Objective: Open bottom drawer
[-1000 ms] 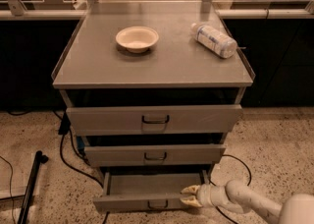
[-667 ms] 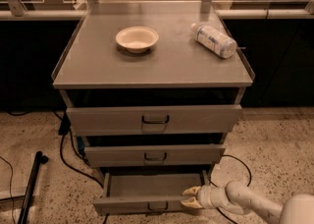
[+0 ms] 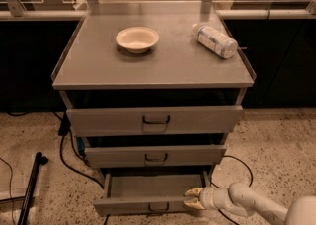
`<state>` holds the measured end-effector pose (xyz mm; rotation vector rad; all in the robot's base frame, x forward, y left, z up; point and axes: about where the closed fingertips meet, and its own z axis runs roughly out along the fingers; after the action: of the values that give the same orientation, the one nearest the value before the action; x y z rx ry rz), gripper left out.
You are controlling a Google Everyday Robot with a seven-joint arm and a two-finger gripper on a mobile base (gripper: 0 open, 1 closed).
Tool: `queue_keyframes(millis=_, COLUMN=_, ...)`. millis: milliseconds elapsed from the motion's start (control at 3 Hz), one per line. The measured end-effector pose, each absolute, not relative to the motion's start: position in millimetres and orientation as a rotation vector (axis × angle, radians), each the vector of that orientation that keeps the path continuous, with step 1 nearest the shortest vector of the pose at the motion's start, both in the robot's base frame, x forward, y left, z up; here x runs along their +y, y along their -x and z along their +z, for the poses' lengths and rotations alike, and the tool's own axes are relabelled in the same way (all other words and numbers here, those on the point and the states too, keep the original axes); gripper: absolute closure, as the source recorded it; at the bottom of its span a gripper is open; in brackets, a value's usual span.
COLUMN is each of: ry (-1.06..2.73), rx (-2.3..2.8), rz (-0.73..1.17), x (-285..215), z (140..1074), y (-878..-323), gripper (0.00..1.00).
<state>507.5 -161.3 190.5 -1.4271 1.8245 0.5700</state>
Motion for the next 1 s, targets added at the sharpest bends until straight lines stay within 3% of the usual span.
queue_keyframes(millis=333, ry=1.427, rx=1.824, rz=0.57, x=-161.3, z=190.5, y=-507.5, gripper=0.59)
queue_keyframes(millis=667, ry=1.427, rx=1.824, rz=0.57, x=-161.2, z=190.5, y=-507.4, gripper=0.29)
queue_keyframes(millis=1000, ry=1.427, rx=1.824, rz=0.57, x=-161.2, z=190.5, y=-507.4, gripper=0.38)
